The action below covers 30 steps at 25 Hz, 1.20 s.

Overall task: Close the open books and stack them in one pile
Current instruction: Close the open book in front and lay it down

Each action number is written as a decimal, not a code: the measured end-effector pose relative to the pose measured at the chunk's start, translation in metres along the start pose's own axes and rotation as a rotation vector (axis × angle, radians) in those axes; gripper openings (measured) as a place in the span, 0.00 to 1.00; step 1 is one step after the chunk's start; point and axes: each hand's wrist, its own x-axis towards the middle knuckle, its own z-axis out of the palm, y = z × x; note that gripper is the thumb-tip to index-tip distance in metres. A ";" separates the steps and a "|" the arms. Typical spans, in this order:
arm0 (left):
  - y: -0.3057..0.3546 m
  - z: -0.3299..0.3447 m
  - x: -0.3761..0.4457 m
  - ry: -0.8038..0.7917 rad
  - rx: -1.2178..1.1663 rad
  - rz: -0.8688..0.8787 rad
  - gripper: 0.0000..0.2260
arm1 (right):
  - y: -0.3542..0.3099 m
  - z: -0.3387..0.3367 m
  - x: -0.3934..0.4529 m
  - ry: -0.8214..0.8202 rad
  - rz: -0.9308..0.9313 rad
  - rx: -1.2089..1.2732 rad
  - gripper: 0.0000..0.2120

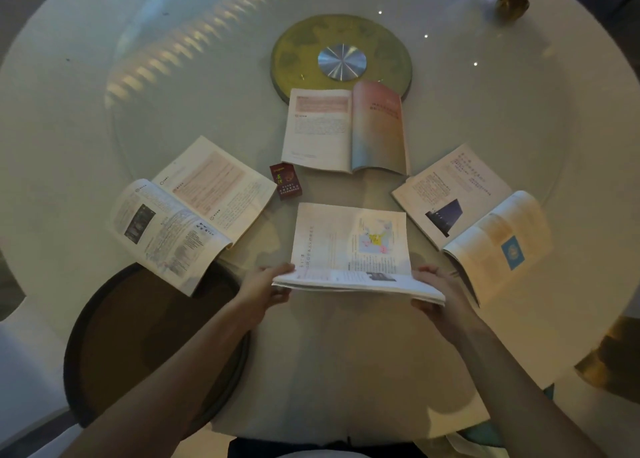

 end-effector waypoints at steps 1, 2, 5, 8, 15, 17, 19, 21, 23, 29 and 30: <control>0.007 0.004 0.002 -0.017 -0.031 -0.005 0.17 | -0.009 0.004 0.005 -0.025 0.015 0.022 0.01; 0.014 0.009 0.005 -0.004 -0.043 -0.003 0.16 | -0.015 0.008 0.011 -0.033 0.024 0.017 0.05; 0.029 0.015 0.017 0.059 -0.003 0.035 0.16 | -0.031 0.019 0.025 -0.033 0.055 0.018 0.09; 0.034 0.018 0.030 0.116 0.020 0.019 0.21 | -0.041 0.025 0.042 0.052 0.097 -0.023 0.11; -0.005 0.032 0.038 0.229 0.119 -0.095 0.15 | -0.047 0.034 0.062 0.138 -0.123 -1.217 0.16; -0.015 0.040 0.035 0.225 0.095 -0.081 0.13 | -0.043 0.044 0.071 0.155 -0.420 -1.510 0.18; -0.018 0.048 0.032 0.230 0.044 -0.032 0.11 | -0.039 0.056 0.084 -0.015 -0.584 -1.589 0.30; -0.017 0.053 0.031 0.242 0.015 0.004 0.11 | -0.037 0.066 0.094 -0.076 -0.589 -1.636 0.30; -0.015 0.054 0.033 0.255 0.074 0.041 0.14 | -0.031 0.069 0.097 0.045 -0.588 -1.648 0.24; -0.006 0.057 0.039 0.139 0.171 0.200 0.23 | 0.019 0.052 0.064 0.142 -0.427 -1.320 0.09; -0.006 0.058 0.040 0.126 0.205 0.208 0.24 | 0.025 0.048 0.058 0.117 -0.400 -1.265 0.07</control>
